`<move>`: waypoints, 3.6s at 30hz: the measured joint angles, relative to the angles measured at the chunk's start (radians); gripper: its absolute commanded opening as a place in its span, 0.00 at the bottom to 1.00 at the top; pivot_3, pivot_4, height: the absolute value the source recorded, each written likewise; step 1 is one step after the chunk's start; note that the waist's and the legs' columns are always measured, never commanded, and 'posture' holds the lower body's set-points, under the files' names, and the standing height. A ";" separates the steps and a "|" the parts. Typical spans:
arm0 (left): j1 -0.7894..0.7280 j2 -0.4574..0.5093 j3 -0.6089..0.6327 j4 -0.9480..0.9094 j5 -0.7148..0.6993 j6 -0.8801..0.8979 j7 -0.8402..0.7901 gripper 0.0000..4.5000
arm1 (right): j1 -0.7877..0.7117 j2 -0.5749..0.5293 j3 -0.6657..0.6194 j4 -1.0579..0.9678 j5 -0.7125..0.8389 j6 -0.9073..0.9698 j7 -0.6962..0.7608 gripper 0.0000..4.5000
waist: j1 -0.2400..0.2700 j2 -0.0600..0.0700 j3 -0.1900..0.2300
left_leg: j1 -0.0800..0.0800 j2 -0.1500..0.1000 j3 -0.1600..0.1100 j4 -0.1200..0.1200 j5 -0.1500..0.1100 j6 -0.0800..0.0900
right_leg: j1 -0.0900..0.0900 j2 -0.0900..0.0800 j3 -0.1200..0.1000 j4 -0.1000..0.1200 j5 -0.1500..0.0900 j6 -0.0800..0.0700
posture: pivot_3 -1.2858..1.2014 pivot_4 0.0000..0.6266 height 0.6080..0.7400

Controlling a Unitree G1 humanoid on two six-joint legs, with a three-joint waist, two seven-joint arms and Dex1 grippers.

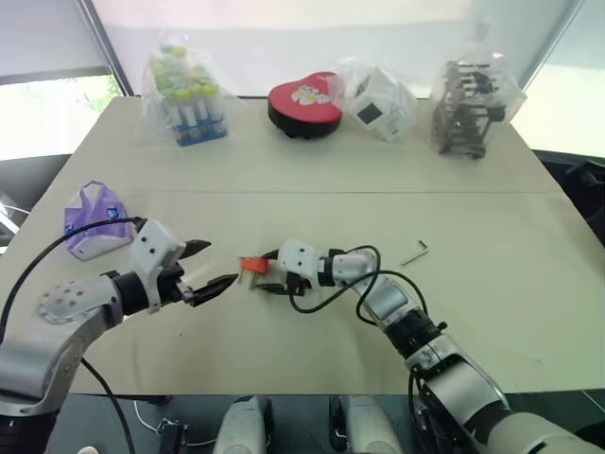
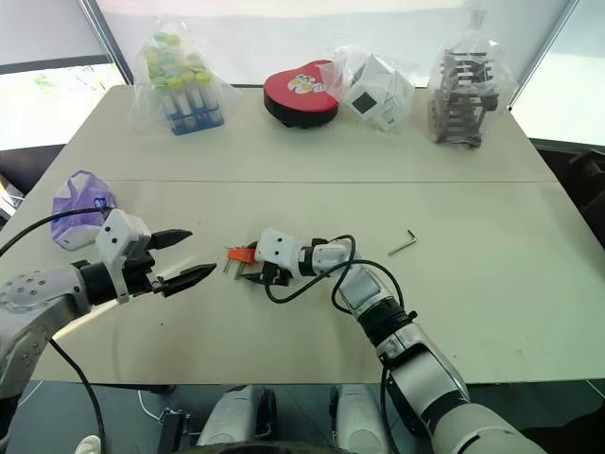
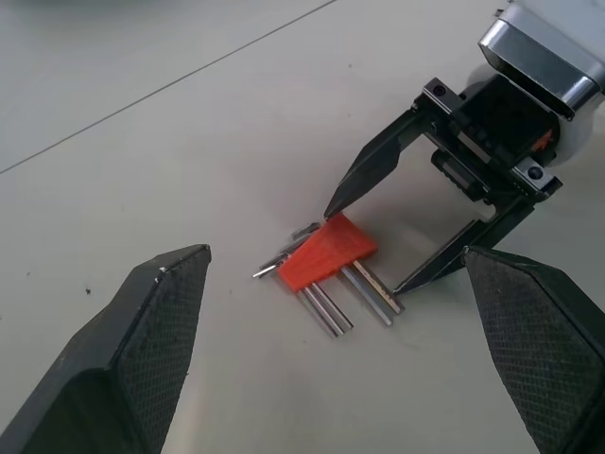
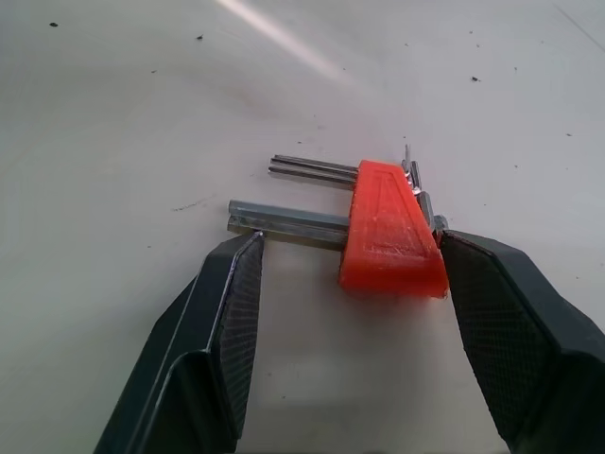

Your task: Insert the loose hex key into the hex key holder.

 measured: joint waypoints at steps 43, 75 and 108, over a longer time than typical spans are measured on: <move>-0.375 -0.098 -0.055 0.129 -0.159 0.102 -0.029 1.00 | -0.010 -0.313 -0.074 -0.216 -0.248 -0.441 -0.281 0.22 | -0.001 0.000 0.002 | -0.003 -0.001 0.000 0.000 0.002 -0.003 | -0.004 0.000 0.000 0.001 0.000 0.001 | 0.52 0.24 1.00; -0.630 -0.207 -0.093 0.324 -0.328 0.277 -0.137 0.50 | -0.006 -0.394 -0.150 -0.442 -0.257 -0.653 -0.373 0.22 | 0.004 -0.003 0.005 | -0.003 -0.001 -0.001 0.000 0.003 -0.005 | -0.004 0.000 0.000 0.003 0.000 0.001 | 0.52 0.24 1.00; -0.631 -0.196 -0.128 0.322 -0.316 0.282 -0.186 0.00 | -0.022 -0.416 -0.151 -0.442 -0.236 -0.652 -0.350 0.22 | 0.005 -0.004 0.005 | -0.003 -0.001 -0.001 0.000 0.003 -0.005 | -0.004 0.000 0.001 0.003 0.000 0.001 | 0.52 0.24 1.00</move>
